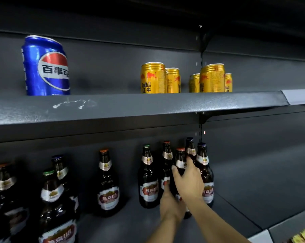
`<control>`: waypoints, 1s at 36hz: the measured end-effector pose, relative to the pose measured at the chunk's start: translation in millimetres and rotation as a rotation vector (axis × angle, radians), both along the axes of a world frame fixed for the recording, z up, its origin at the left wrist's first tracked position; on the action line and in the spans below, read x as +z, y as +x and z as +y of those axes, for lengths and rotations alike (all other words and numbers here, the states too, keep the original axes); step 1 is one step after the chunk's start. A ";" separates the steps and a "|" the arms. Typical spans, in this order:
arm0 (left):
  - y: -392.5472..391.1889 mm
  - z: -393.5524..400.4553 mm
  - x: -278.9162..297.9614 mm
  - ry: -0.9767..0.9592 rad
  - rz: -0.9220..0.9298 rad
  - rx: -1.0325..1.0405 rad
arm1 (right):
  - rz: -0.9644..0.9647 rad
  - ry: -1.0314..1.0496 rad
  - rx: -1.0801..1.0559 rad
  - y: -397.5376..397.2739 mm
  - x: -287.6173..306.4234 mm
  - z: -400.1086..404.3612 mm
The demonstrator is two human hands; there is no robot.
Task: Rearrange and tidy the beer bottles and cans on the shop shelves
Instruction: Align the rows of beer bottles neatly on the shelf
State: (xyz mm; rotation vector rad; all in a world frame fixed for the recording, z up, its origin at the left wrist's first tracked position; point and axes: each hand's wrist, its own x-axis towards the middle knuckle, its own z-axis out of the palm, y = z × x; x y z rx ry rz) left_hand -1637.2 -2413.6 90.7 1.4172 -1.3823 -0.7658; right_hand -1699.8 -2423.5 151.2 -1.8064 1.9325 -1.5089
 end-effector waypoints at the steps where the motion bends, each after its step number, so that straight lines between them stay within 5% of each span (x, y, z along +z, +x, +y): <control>1: 0.6 1.9 -0.4 0.000 0.015 0.018 | 0.011 0.013 0.009 0.0 0.0 1.6; 20: 139.6 79.9 5.2 0.070 0.060 0.328 | 0.036 -0.042 0.376 129.2 4.9 61.2; 36: 167.8 83.3 -7.2 0.052 0.009 0.307 | 0.117 -0.073 0.373 148.9 -5.5 53.8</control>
